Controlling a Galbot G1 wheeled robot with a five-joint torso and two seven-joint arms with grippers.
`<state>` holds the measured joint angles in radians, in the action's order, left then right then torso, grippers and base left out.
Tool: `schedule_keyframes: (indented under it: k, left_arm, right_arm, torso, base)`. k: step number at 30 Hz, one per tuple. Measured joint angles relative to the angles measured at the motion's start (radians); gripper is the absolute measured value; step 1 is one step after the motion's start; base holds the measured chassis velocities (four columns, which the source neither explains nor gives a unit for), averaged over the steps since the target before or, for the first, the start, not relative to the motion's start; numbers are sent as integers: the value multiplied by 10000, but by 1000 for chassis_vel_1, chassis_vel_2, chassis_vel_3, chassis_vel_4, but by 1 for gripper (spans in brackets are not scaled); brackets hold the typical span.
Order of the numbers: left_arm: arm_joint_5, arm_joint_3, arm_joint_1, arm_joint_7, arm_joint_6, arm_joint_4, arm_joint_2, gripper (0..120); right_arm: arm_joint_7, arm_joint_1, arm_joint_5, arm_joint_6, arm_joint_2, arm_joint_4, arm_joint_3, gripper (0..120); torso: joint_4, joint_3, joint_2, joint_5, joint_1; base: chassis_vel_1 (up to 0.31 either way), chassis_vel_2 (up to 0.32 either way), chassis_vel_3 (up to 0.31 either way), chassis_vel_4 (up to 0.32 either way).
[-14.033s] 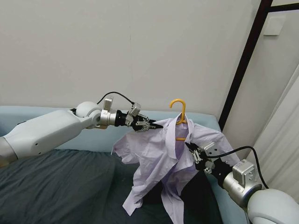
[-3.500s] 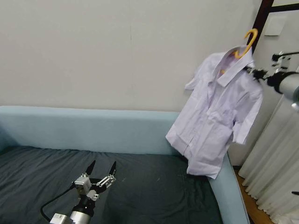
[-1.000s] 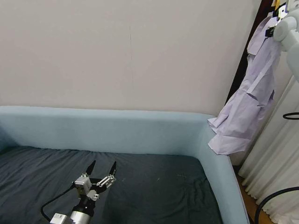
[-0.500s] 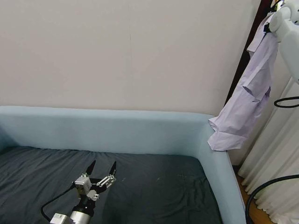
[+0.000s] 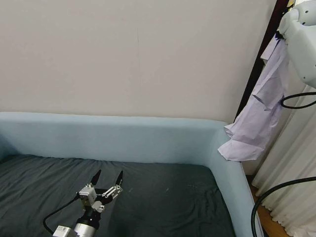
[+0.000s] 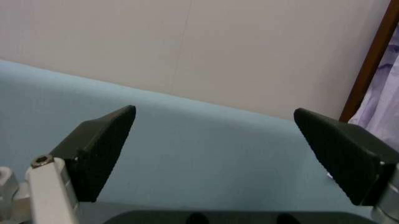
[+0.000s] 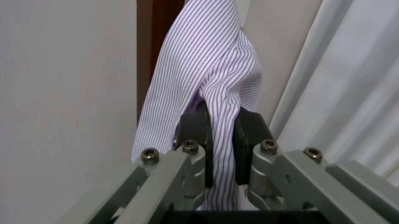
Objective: Pick up the clothes from the sofa and hang them on the clothes hanger.
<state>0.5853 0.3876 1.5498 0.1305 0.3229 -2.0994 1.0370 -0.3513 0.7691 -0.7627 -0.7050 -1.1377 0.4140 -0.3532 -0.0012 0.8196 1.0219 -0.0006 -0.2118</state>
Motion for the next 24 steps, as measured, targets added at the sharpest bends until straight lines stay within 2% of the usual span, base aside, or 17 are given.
schedule_keyframes:
  k: [3, 7, 9, 13, 14, 15, 16, 18, 19, 20, 21, 22, 23, 24]
  left_arm:
    - [0, 0, 0, 0, 0, 0, 0, 100]
    - [0, 0, 0, 1, 0, 0, 0, 100]
    - [1, 0, 0, 0, 0, 0, 0, 100]
    - [1, 0, 0, 1, 0, 0, 0, 100]
    - [1, 0, 0, 1, 0, 0, 0, 100]
    - [1, 0, 1, 1, 0, 0, 0, 100]
    - [1, 0, 0, 1, 0, 1, -1, 100]
    - [1, 0, 0, 0, 2, 0, 0, 100]
    - [1, 0, 0, 0, 2, 0, 0, 100]
    - [1, 0, 0, 0, 2, 1, 0, 100]
    - [1, 0, 0, 1, 2, 1, -1, 100]
    - [1, 0, -1, -2, 3, 0, 0, 100]
    - [1, 0, -1, -2, 3, 0, 0, 100]
    - [1, 0, 0, 0, 2, 2, 0, 100]
  right_arm:
    - [63, -68, 21, 13, 71, 173, -4, 8]
    - [142, -371, -121, 51, 399, 1070, -77, 26]
    - [180, -442, -164, 60, 504, 1369, -135, 29]
    - [85, -806, -633, -10, 1132, 3029, -366, 49]
    - [85, -806, -633, -10, 1132, 3029, -366, 49]
    - [-8, -916, -812, -92, 1313, 3448, -383, 52]
    - [-129, -1072, -1026, -162, 1519, 3988, -383, 57]
    - [-354, -1431, -1487, -213, 2023, 5171, -373, 68]
    - [-354, -1431, -1487, -213, 2023, 5171, -373, 68]
    - [-430, -1728, -1888, -193, 2408, 6061, -273, 72]
    - [-447, -1979, -2188, -111, 2644, 6748, -167, 75]
    - [-431, -2336, -2557, 122, 2951, 7613, -19, 81]
    - [-431, -2336, -2557, 122, 2951, 7613, -19, 81]
    - [-400, -2739, -2962, 451, 3256, 8369, 135, 86]
  torso:
    - [-2, -1, 0, 0, 0]
    - [2, 1, -1, 2, -1]
    - [3, 1, 0, 1, -1]
    - [0, 0, 0, -1, 0]
    - [0, 0, 0, -1, 0]
    - [5, 0, 0, -3, 0]
    - [-2, 0, 0, 0, -1]
    - [0, 0, -1, 0, -1]
    - [0, 0, -1, 0, -1]
    - [1, 0, -1, 0, -1]
    - [-7, 0, -1, 3, 0]
    - [0, 0, 0, 1, -1]
    - [0, 0, 0, 1, -1]
    - [-2, -2, 0, -6, 0]
  base:
    - [0, 0, 0, 0]
    - [0, 0, 0, 0]
    - [0, 0, 0, 0]
    - [0, 0, 0, 0]
    - [0, 0, 0, 0]
    - [0, 0, 0, 0]
    - [0, 0, 0, 0]
    - [0, 0, 0, 0]
    - [0, 0, 0, 0]
    - [0, 0, 0, 0]
    - [0, 0, 0, 0]
    - [0, 0, 0, 0]
    - [0, 0, 0, 0]
    - [0, 0, 0, 0]
